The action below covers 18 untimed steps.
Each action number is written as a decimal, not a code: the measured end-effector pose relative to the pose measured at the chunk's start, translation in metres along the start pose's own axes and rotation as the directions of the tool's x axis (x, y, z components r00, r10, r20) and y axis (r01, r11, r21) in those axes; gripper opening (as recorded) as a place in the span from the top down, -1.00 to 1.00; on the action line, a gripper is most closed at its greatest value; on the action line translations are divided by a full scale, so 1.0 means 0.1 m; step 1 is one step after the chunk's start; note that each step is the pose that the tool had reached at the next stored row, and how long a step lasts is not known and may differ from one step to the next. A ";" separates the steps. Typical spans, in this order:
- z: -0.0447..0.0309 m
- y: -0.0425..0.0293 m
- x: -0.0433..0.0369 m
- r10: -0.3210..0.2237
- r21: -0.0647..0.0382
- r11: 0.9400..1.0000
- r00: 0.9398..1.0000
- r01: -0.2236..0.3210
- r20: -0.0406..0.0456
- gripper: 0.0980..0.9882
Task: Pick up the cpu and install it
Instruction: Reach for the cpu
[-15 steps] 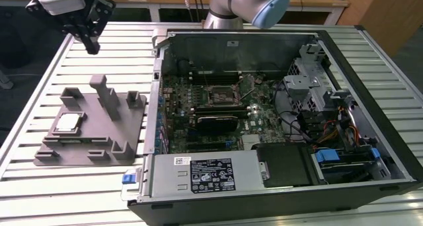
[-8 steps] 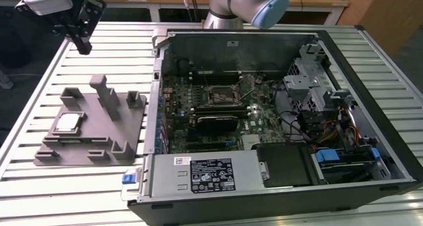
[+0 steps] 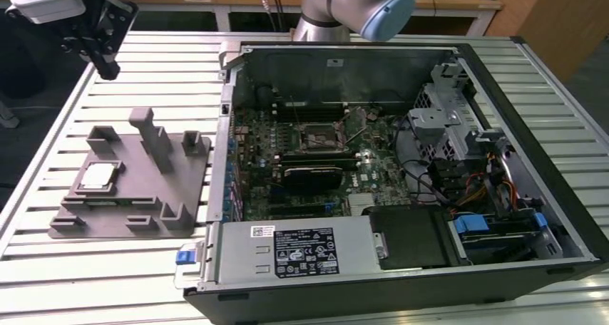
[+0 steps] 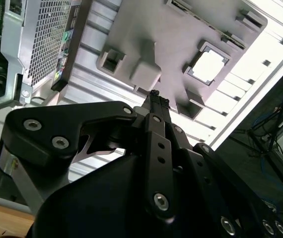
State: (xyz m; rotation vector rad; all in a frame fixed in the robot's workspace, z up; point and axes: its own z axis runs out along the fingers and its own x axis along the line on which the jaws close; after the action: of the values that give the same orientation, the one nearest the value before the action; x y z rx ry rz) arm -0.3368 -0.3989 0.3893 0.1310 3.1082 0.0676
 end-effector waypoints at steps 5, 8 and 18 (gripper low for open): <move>0.010 -0.008 0.092 0.001 0.000 1.000 1.000 -0.001 0.000 0.98; 0.015 -0.013 0.142 0.001 0.000 1.000 1.000 -0.001 0.000 0.98; 0.045 -0.028 0.302 0.002 0.000 1.000 1.000 -0.002 0.000 0.98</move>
State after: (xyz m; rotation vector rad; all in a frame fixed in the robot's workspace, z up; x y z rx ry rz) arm -0.3670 -0.3989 0.3837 0.1343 3.1081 0.0675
